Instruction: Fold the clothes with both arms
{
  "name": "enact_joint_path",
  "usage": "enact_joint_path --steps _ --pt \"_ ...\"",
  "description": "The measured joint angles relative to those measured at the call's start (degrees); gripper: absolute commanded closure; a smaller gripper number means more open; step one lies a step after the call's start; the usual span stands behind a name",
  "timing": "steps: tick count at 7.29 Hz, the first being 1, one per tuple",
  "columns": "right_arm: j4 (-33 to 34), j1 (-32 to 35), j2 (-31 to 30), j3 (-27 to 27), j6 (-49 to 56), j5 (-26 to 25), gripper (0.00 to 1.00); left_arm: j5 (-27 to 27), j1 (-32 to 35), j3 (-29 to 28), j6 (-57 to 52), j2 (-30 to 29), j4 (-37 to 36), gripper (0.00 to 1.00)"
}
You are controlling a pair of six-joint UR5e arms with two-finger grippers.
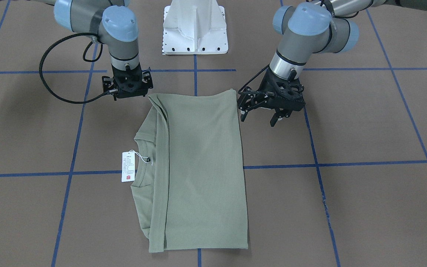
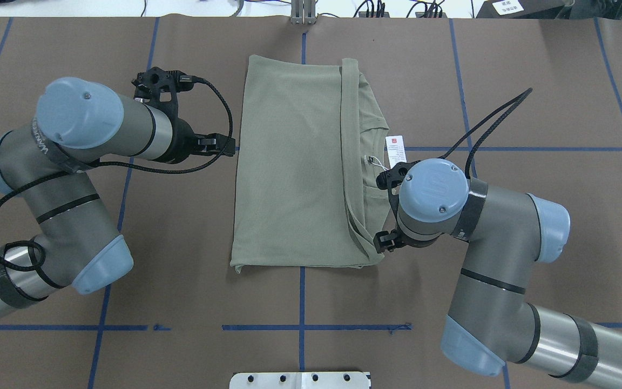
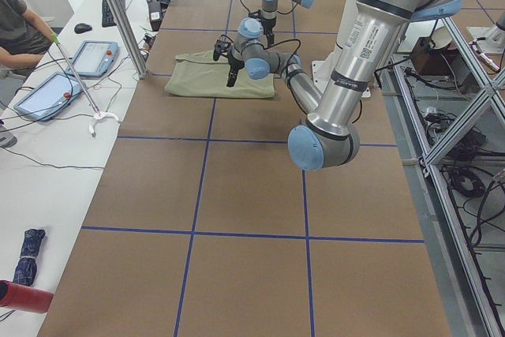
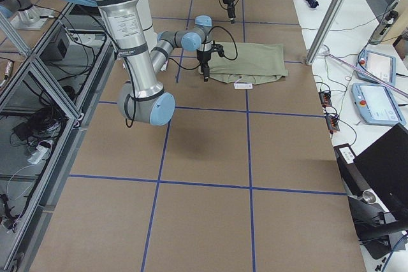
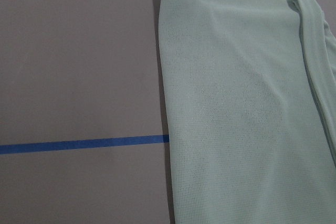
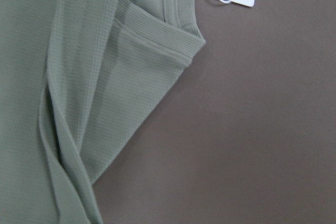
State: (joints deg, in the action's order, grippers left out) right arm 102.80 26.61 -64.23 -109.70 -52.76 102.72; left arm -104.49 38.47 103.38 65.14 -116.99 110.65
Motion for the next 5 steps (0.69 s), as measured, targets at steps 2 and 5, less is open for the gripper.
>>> enact_joint_path --steps 2,5 --pt "0.12 0.62 6.56 5.63 1.08 -0.19 0.00 -0.03 -0.06 -0.02 -0.09 0.03 0.00 0.00" --pt "-2.16 0.68 12.65 14.95 1.68 -0.23 0.00 -0.11 -0.04 0.14 -0.27 -0.12 -0.02 0.00"
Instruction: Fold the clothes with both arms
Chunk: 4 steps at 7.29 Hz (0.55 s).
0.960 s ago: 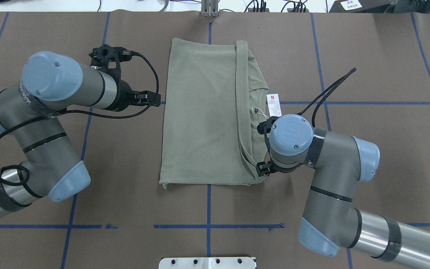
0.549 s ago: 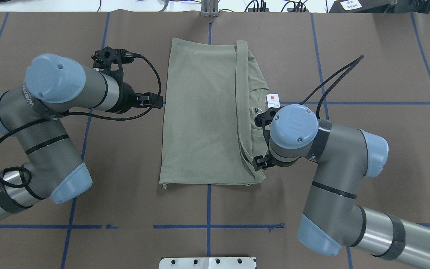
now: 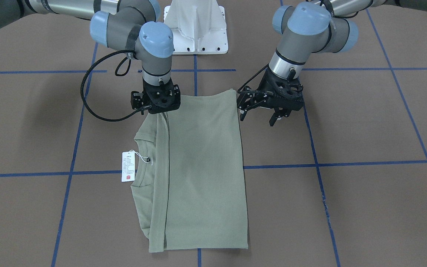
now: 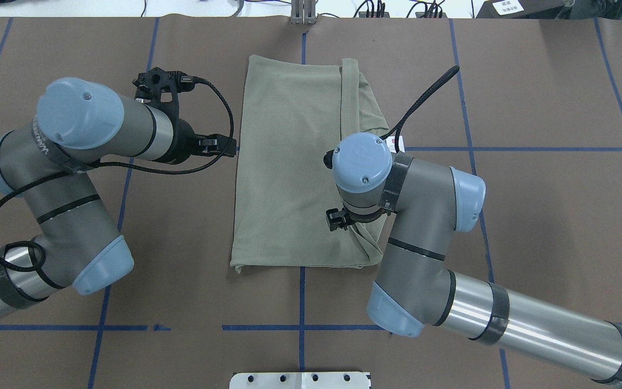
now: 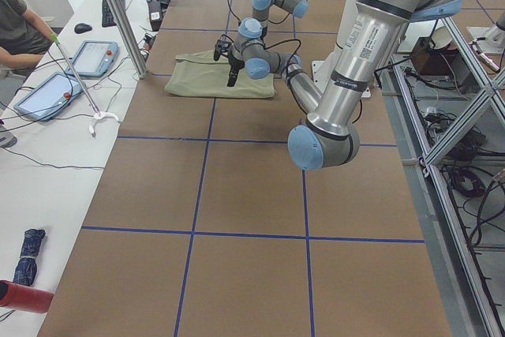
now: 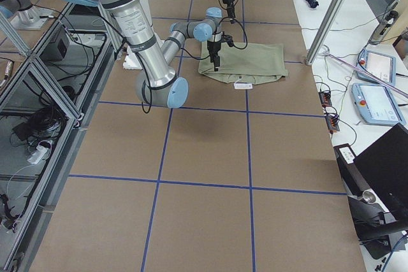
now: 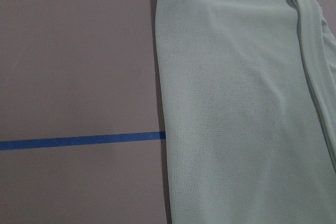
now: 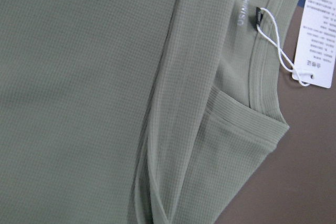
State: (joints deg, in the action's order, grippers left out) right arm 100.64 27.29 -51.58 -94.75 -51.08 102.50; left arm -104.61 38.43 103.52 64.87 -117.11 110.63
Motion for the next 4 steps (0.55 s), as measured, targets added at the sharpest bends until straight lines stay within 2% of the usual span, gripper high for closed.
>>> enact_joint_path --steps 4 --pt "-0.96 -0.04 -0.04 3.03 0.46 0.40 0.00 -0.07 -0.02 0.17 0.15 -0.12 -0.15 0.00"
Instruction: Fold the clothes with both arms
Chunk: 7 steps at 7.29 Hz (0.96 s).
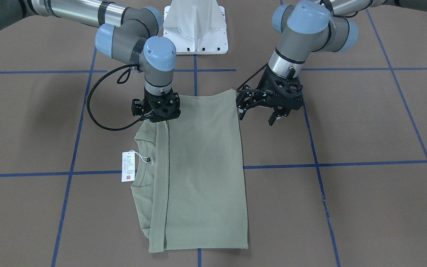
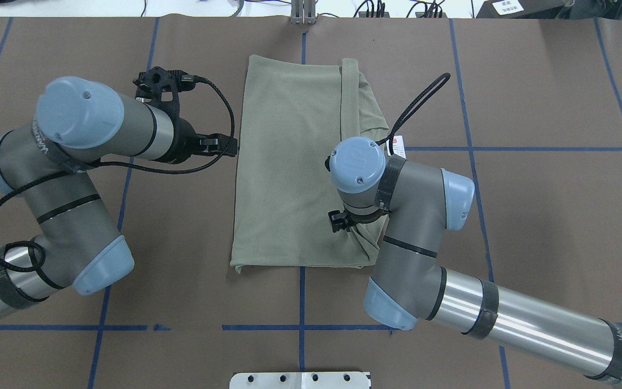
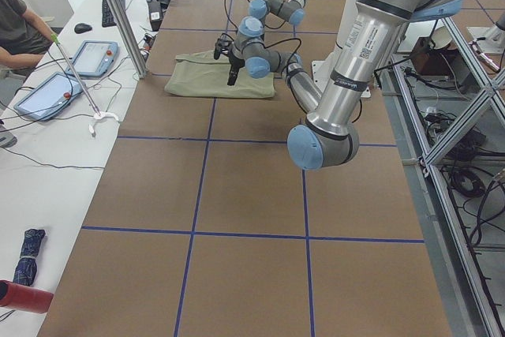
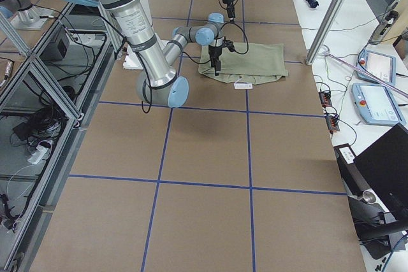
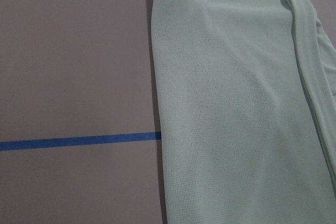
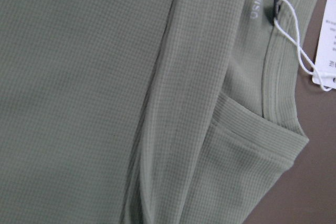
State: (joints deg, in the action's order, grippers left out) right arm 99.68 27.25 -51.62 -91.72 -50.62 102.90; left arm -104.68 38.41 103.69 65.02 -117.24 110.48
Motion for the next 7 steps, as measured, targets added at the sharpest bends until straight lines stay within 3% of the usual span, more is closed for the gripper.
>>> enact_joint_path --steps 7 --pt "-0.20 0.08 -1.32 -0.11 0.61 2.64 0.00 0.01 0.00 -0.21 -0.05 0.00 0.17 0.00"
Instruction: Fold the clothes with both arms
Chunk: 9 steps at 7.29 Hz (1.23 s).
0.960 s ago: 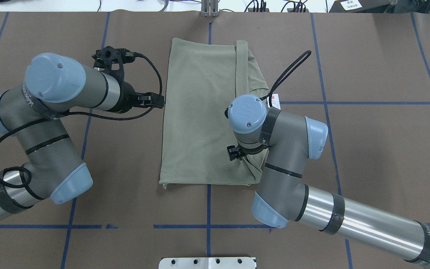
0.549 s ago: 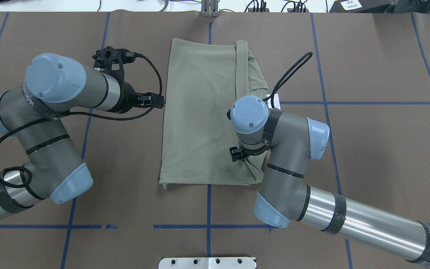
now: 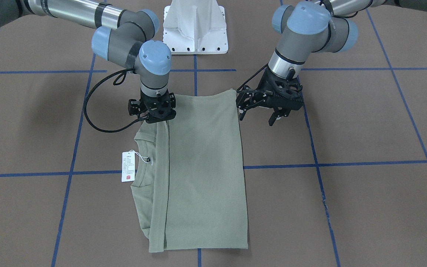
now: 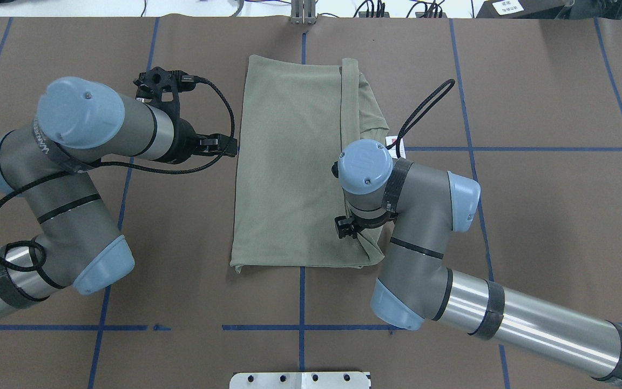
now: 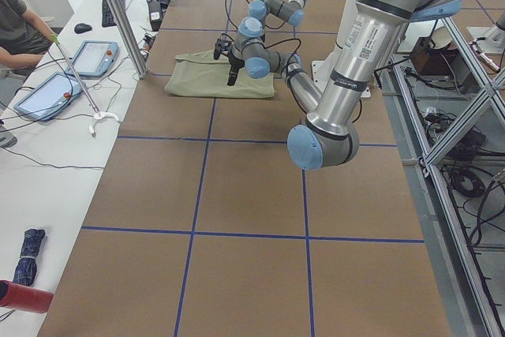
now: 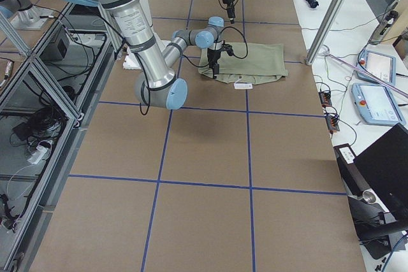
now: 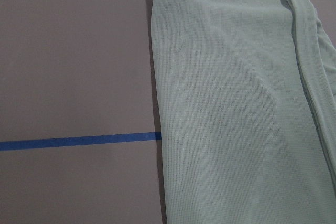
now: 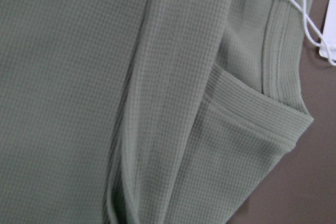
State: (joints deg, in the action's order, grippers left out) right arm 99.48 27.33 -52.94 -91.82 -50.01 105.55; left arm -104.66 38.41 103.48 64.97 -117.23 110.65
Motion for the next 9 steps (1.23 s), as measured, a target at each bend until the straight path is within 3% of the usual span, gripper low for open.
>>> enact_joint_path --steps 9 --pt "0.02 1.92 -1.84 -0.47 0.62 2.16 0.00 0.07 -0.12 -0.33 0.29 -0.31 0.15 0.00"
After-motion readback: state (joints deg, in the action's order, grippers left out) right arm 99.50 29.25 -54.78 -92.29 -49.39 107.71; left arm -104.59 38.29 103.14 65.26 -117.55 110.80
